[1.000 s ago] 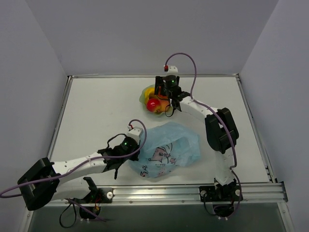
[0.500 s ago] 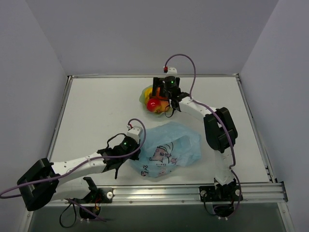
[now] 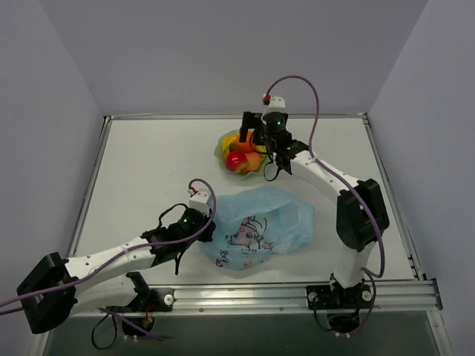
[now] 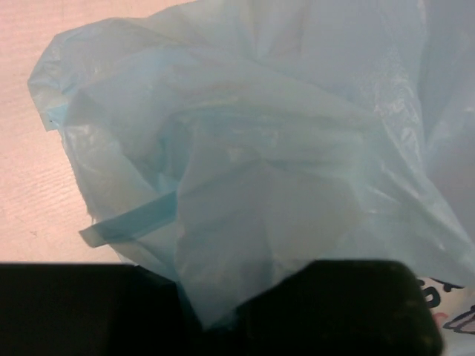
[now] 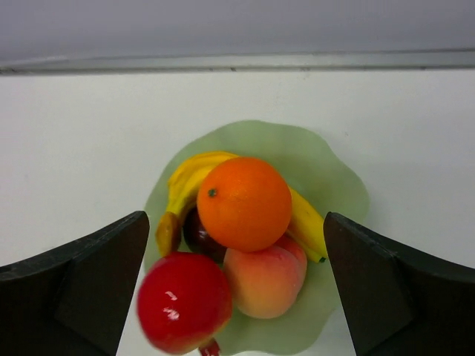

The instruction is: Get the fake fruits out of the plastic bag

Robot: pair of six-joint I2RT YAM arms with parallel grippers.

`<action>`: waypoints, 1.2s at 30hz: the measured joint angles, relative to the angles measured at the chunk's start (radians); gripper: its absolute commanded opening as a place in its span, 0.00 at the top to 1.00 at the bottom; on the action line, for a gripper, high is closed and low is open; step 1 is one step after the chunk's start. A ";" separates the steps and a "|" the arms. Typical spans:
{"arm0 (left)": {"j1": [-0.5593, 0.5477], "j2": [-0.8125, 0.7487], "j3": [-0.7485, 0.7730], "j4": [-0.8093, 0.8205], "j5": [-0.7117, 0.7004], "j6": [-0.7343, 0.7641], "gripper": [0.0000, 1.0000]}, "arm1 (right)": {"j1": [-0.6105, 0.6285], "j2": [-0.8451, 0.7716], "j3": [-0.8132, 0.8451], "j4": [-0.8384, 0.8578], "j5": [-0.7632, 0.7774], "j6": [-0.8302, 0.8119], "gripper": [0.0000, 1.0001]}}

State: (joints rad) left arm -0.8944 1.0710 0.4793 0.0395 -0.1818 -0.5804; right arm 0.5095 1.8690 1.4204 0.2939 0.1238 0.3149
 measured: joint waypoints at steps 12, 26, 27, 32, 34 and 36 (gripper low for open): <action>0.013 -0.190 0.017 -0.046 -0.072 -0.083 0.06 | 0.014 -0.649 -0.338 0.000 -0.008 0.038 0.00; 0.013 -0.486 0.357 -0.435 -0.349 -0.057 0.06 | 0.035 -1.239 -0.653 -0.203 0.128 0.134 0.00; 0.013 -0.497 0.399 -0.484 -0.386 -0.050 0.06 | 0.035 -1.283 -0.669 -0.219 0.147 0.142 0.00; 0.013 -0.548 0.523 -0.642 -0.515 -0.028 0.06 | 0.035 -1.460 -0.747 -0.319 0.254 0.198 0.00; 0.013 -0.570 0.542 -0.681 -0.556 -0.018 0.06 | 0.035 -1.511 -0.767 -0.359 0.300 0.220 0.00; 0.014 -0.591 0.544 -0.709 -0.583 -0.008 0.06 | 0.035 -1.544 -0.777 -0.395 0.339 0.241 0.00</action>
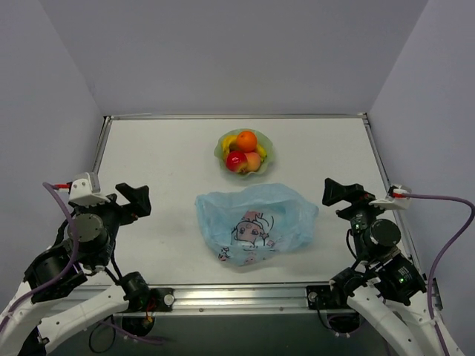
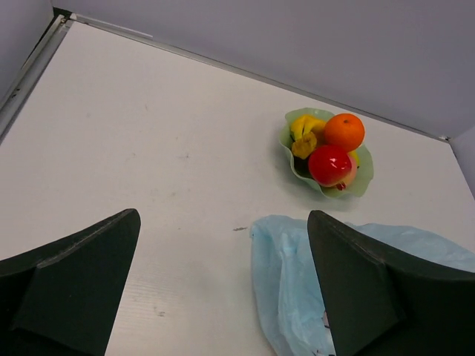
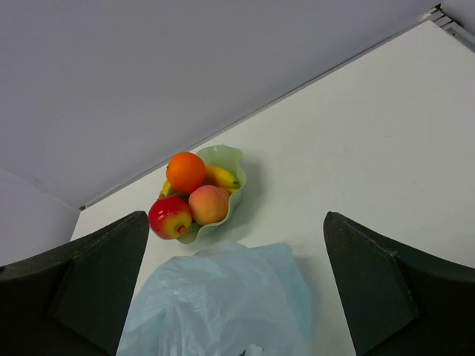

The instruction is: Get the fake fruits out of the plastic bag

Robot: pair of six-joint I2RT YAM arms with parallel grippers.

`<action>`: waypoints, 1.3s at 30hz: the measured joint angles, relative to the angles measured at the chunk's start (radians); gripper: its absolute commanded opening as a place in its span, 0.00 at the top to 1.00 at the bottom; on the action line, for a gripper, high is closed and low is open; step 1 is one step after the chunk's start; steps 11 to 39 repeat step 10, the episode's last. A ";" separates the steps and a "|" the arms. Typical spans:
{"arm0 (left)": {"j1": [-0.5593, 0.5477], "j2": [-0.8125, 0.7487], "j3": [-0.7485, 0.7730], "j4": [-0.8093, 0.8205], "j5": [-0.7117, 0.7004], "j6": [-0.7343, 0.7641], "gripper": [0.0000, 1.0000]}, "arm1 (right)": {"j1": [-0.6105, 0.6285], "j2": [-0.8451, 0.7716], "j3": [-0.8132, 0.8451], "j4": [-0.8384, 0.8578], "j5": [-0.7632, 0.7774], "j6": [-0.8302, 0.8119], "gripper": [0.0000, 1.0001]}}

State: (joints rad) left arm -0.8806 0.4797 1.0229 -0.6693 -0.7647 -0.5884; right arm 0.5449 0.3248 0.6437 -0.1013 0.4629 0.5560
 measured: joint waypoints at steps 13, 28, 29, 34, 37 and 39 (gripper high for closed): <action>0.000 -0.046 -0.062 -0.043 0.023 0.037 0.06 | 0.000 0.049 0.010 -0.057 0.061 0.047 0.00; 0.000 -0.046 -0.062 -0.043 0.023 0.037 0.06 | 0.000 0.049 0.010 -0.057 0.061 0.047 0.00; 0.000 -0.046 -0.062 -0.043 0.023 0.037 0.06 | 0.000 0.049 0.010 -0.057 0.061 0.047 0.00; 0.000 -0.046 -0.062 -0.043 0.023 0.037 0.06 | 0.000 0.049 0.010 -0.057 0.061 0.047 0.00; 0.000 -0.046 -0.062 -0.043 0.023 0.037 0.06 | 0.000 0.049 0.010 -0.057 0.061 0.047 0.00; 0.000 -0.046 -0.062 -0.043 0.023 0.037 0.06 | 0.000 0.049 0.010 -0.057 0.061 0.047 0.00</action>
